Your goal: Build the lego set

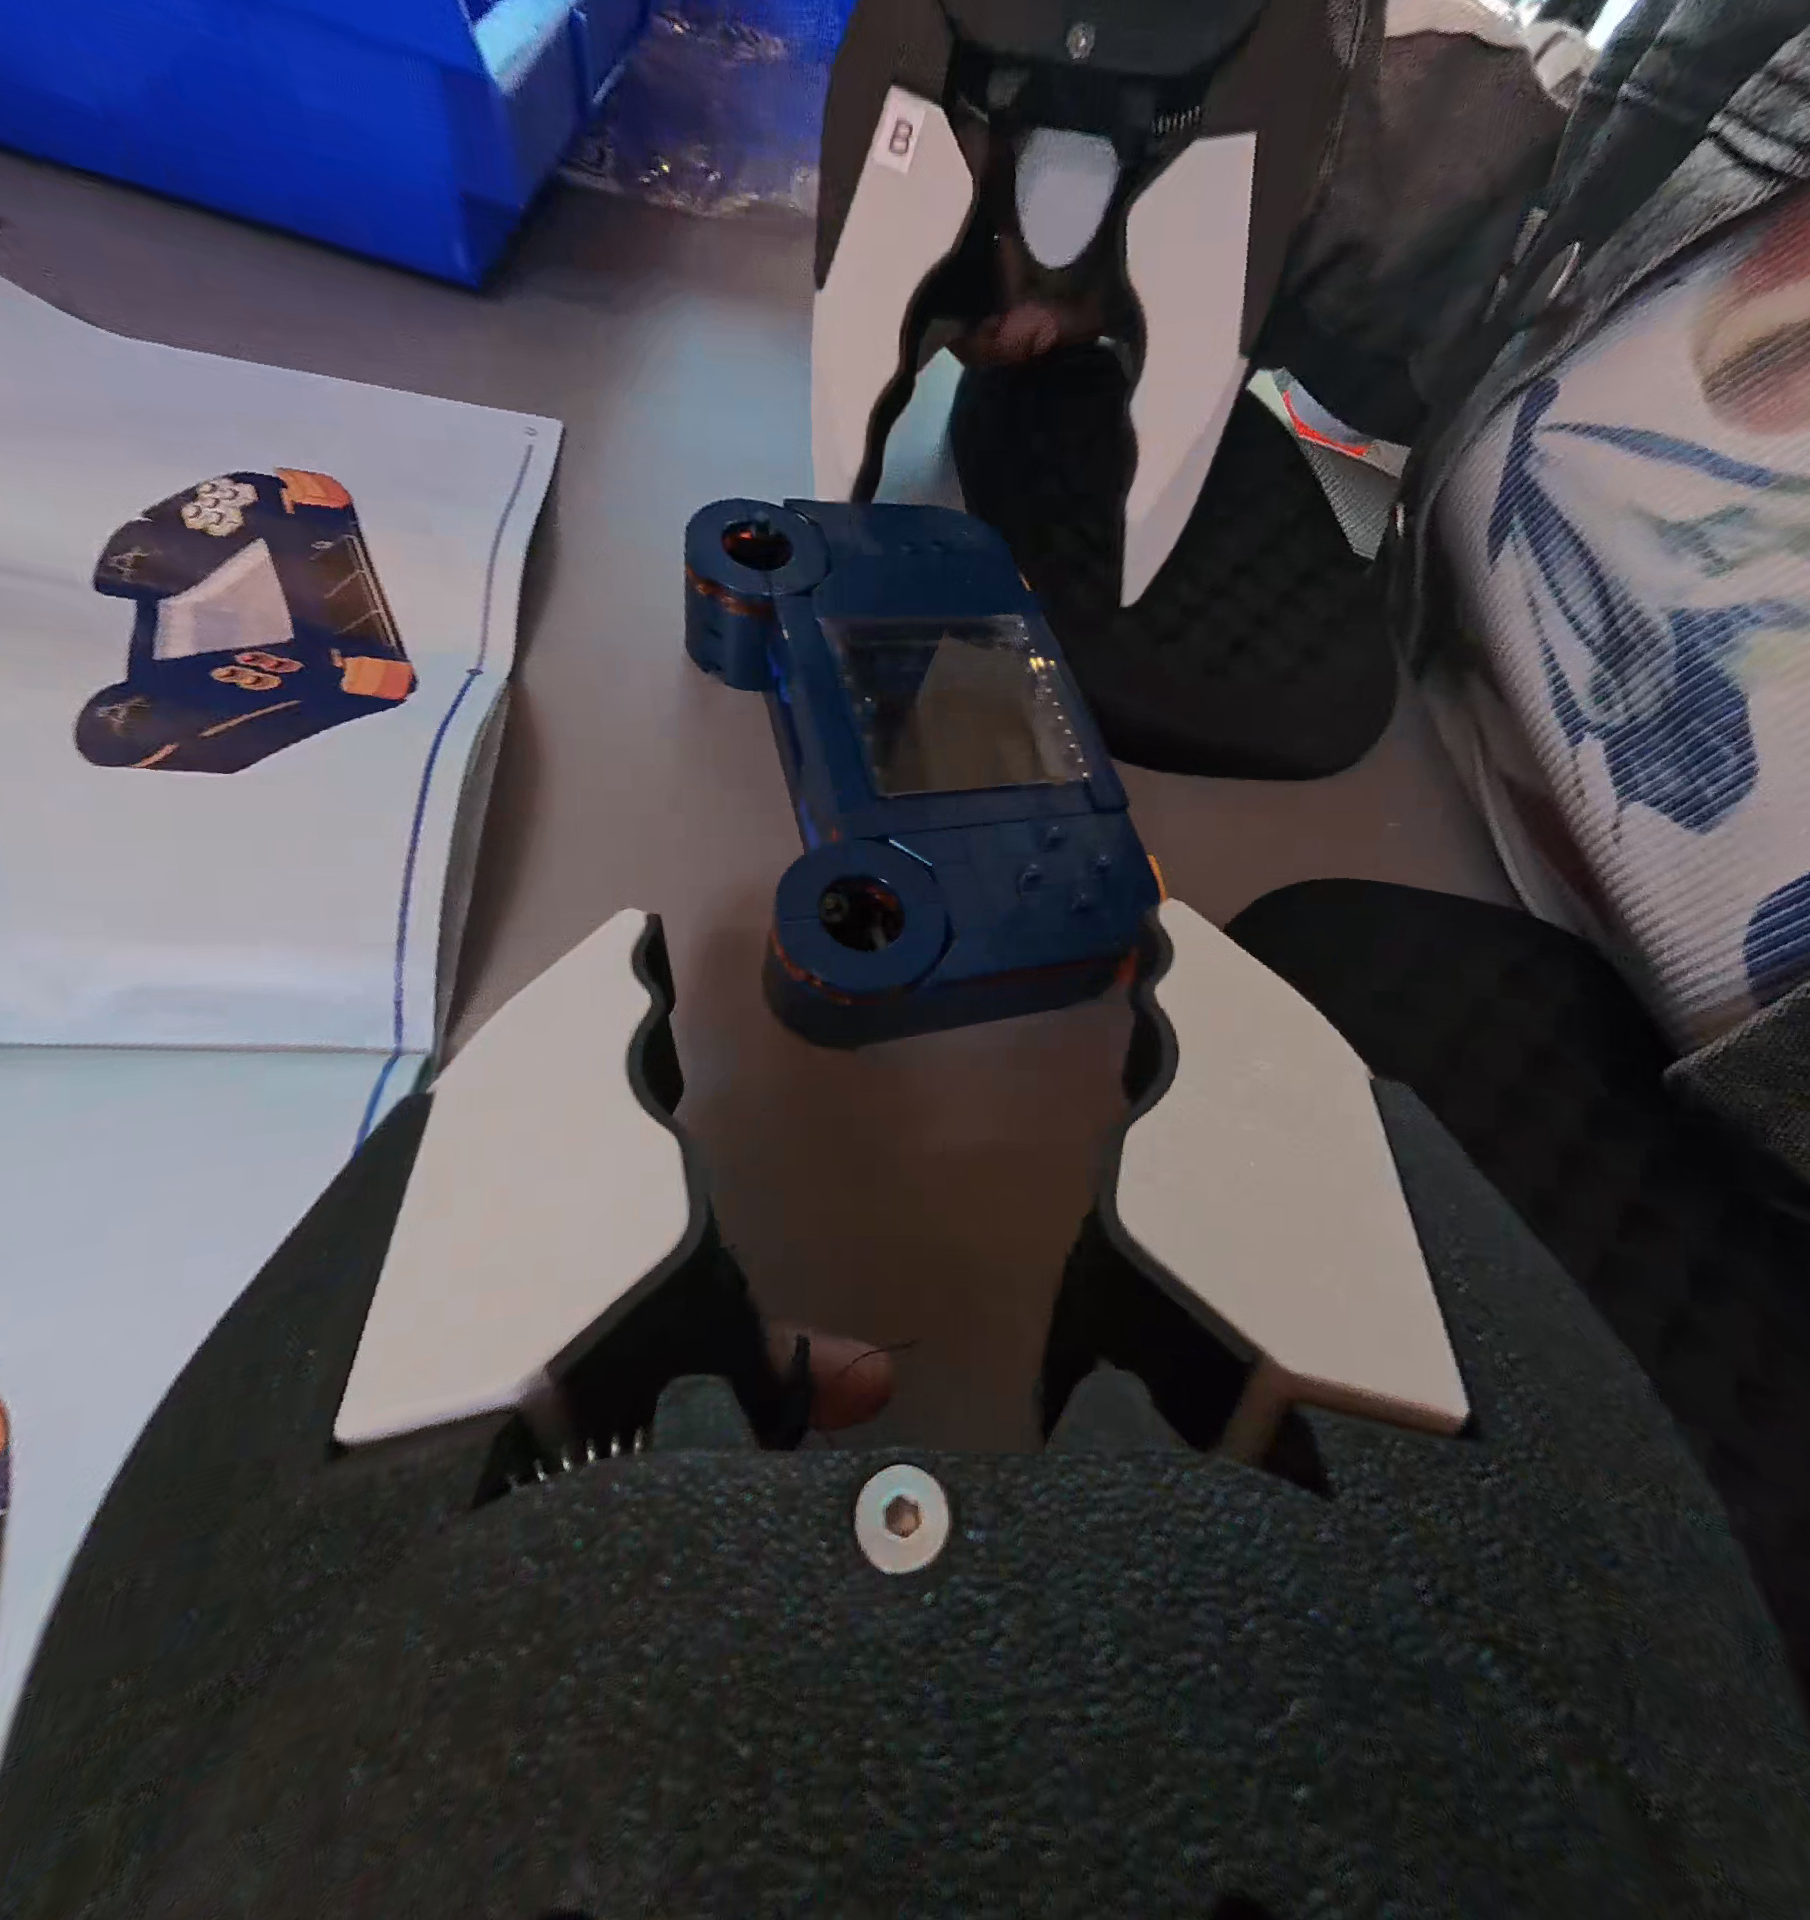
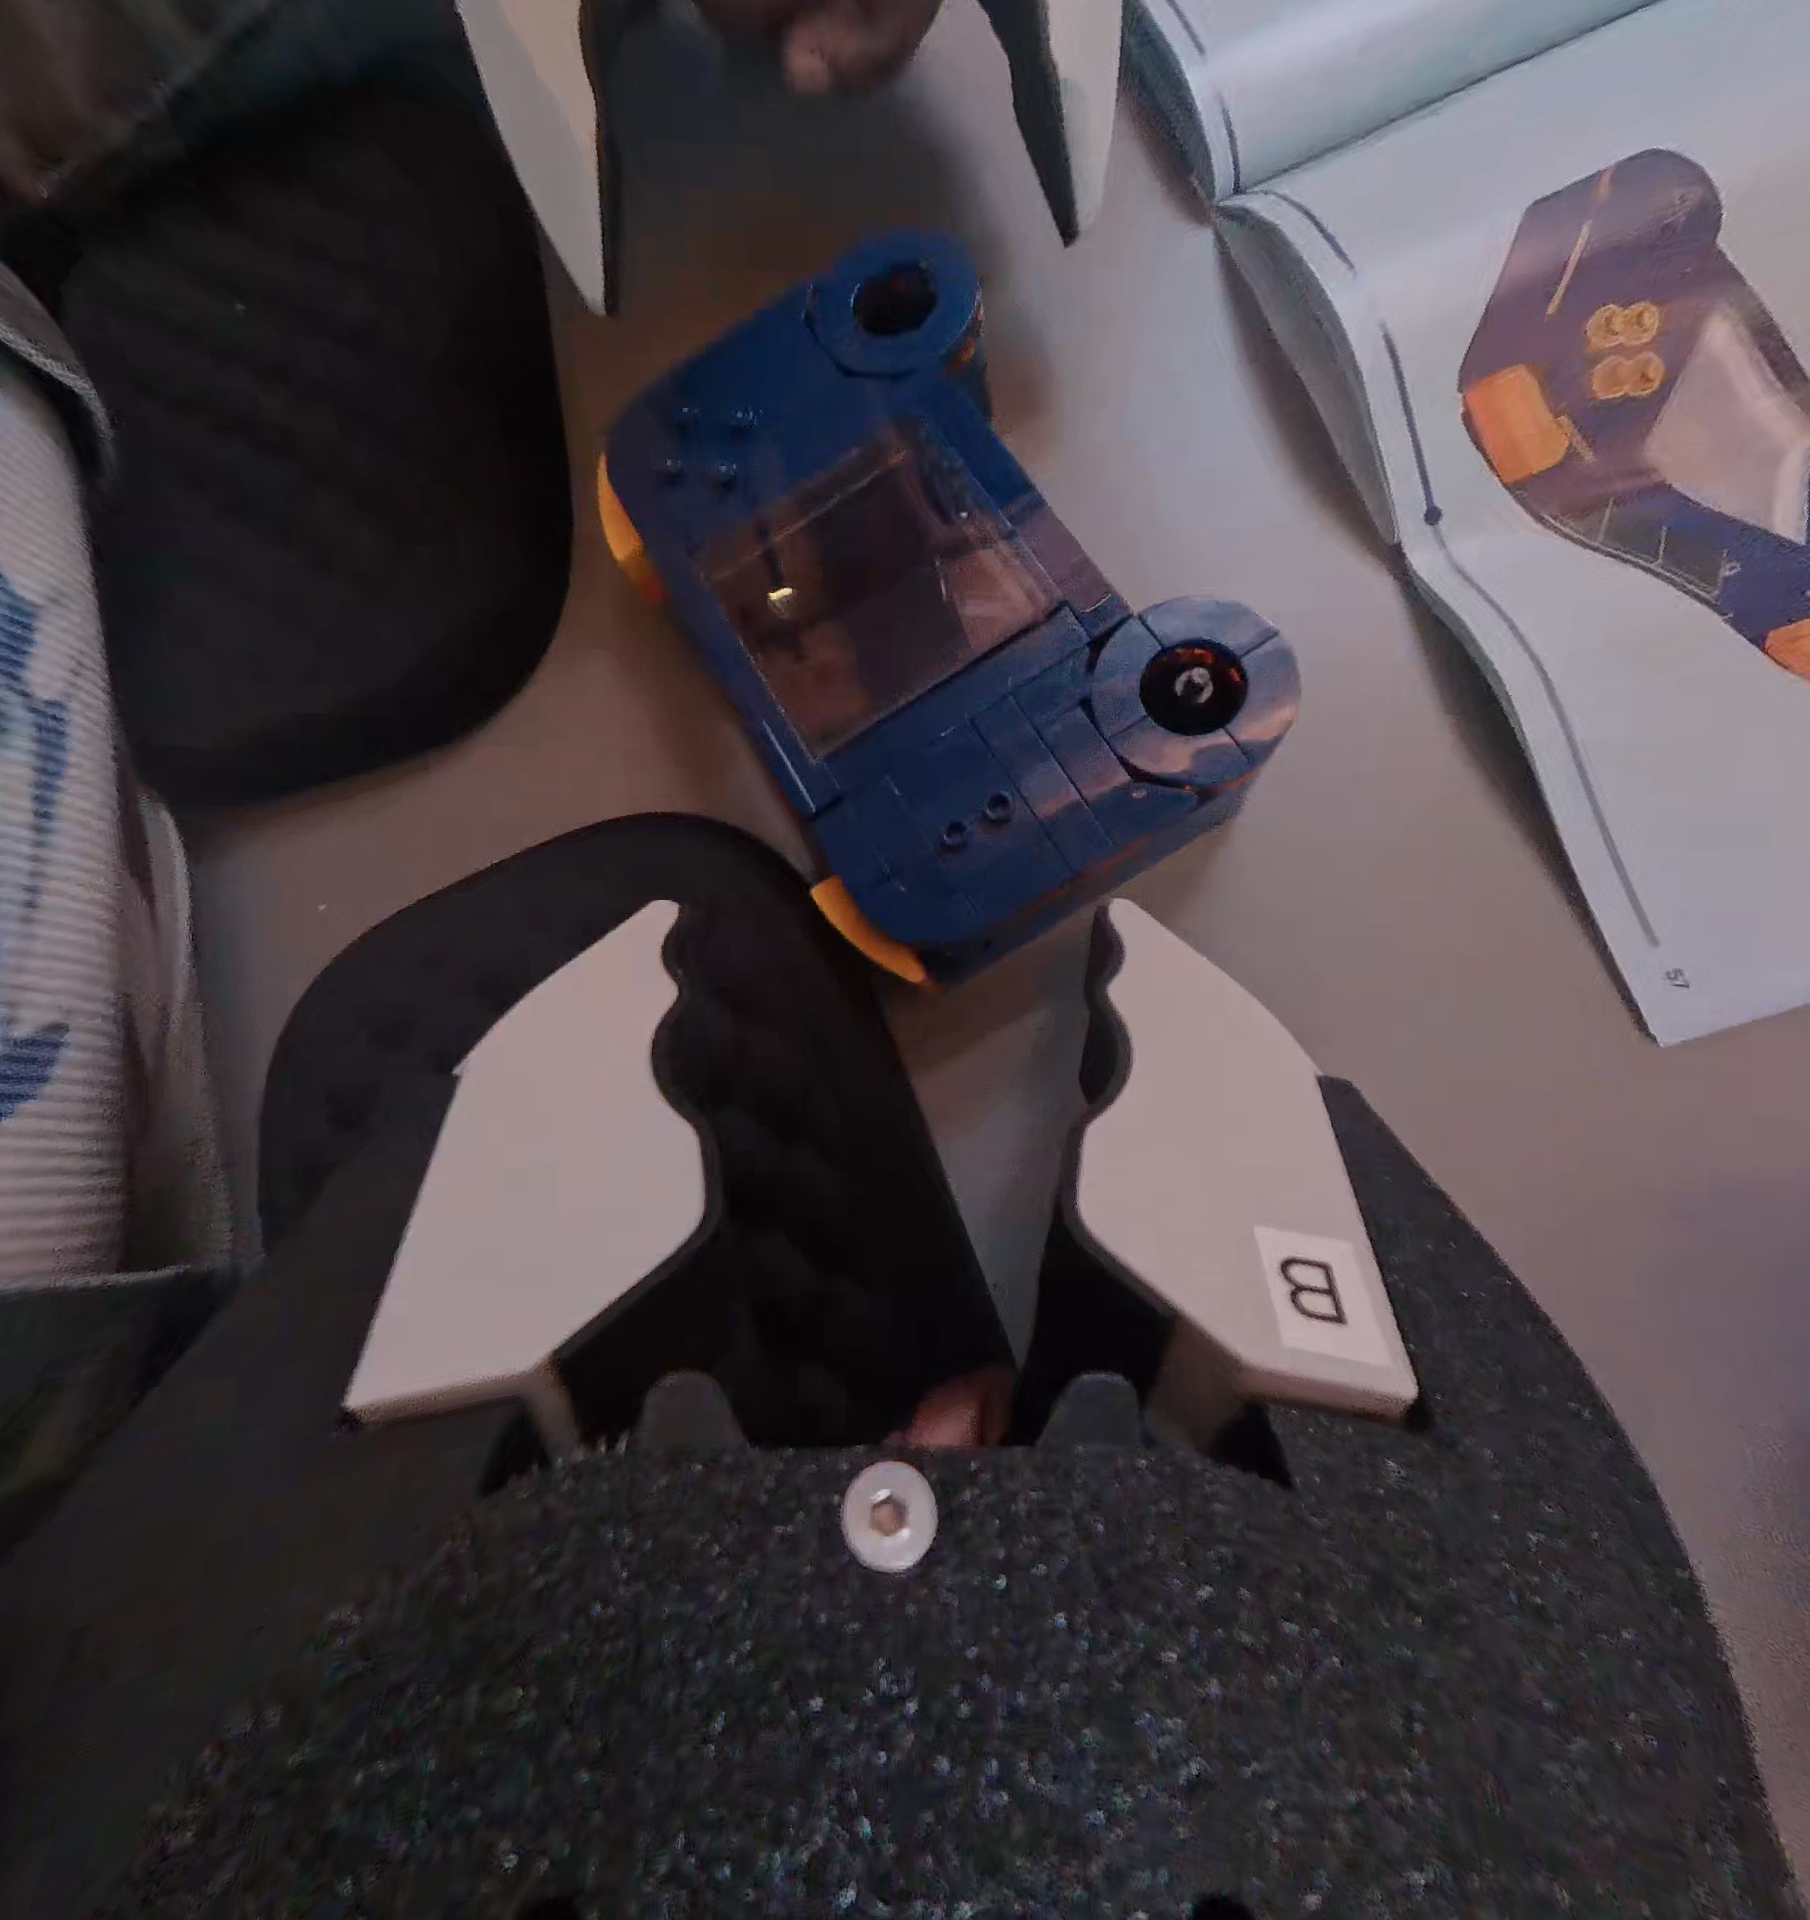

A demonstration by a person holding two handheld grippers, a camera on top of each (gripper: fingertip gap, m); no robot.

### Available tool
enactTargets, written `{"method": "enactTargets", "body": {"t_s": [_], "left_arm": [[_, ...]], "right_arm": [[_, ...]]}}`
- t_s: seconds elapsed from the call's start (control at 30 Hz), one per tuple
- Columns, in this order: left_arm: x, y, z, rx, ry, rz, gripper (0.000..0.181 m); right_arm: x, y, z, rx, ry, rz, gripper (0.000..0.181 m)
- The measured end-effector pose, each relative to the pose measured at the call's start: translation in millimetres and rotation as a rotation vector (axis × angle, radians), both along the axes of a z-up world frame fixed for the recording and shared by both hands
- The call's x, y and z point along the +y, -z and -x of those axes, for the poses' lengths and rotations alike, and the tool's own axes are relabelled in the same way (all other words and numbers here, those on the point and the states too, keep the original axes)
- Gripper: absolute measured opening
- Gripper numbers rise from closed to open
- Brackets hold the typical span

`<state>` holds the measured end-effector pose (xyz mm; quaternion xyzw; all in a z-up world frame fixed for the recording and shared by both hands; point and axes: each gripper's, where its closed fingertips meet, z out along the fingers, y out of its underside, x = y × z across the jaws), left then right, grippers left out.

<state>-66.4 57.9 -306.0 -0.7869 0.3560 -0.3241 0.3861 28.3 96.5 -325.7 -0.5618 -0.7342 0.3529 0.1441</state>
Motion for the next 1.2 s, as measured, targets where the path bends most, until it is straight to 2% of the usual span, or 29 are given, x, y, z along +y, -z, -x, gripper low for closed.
{"method": "enactTargets", "body": {"t_s": [0.13,0.33,0.6,0.73,0.83,0.9,1.03,1.2], "left_arm": [[-9.4,3.1,-9.2,0.008,0.037,0.032,0.079],[-27.5,8.8,-7.4,0.093,-0.006,0.062,0.078],[-49.6,4.5,-20.4,0.134,-0.023,0.055,0.074],[-52.5,7.2,-23.3,0.194,-0.039,0.059,0.072],[-51.1,7.3,-24.6,0.183,-0.053,0.064,0.072],[-50.1,8.8,-29.1,0.185,-0.037,0.072,0.073],[-47.7,9.8,-41.6,0.204,0.006,0.072,0.072],[-48.0,10.4,-51.4,0.204,0.0,0.066,0.069]], "right_arm": [[8.7,-0.4,10.8,0.018,0.023,-0.039,0.059],[24.1,-2.2,30.3,0.021,-0.047,-0.152,0.058],[48.3,-1.5,87.6,0.08,-0.104,-0.359,0.049],[48.7,-13.1,83.6,0.033,-0.016,-0.22,0.046],[22.8,-19.1,63.1,-0.081,0.004,0.122,0.048],[11.6,-20.8,62.7,-0.108,0.01,0.272,0.05],[-4.3,-15.3,72.5,-0.176,-0.047,0.358,0.054],[-18.1,-14.8,101.6,-0.163,-0.148,0.342,0.055]]}}
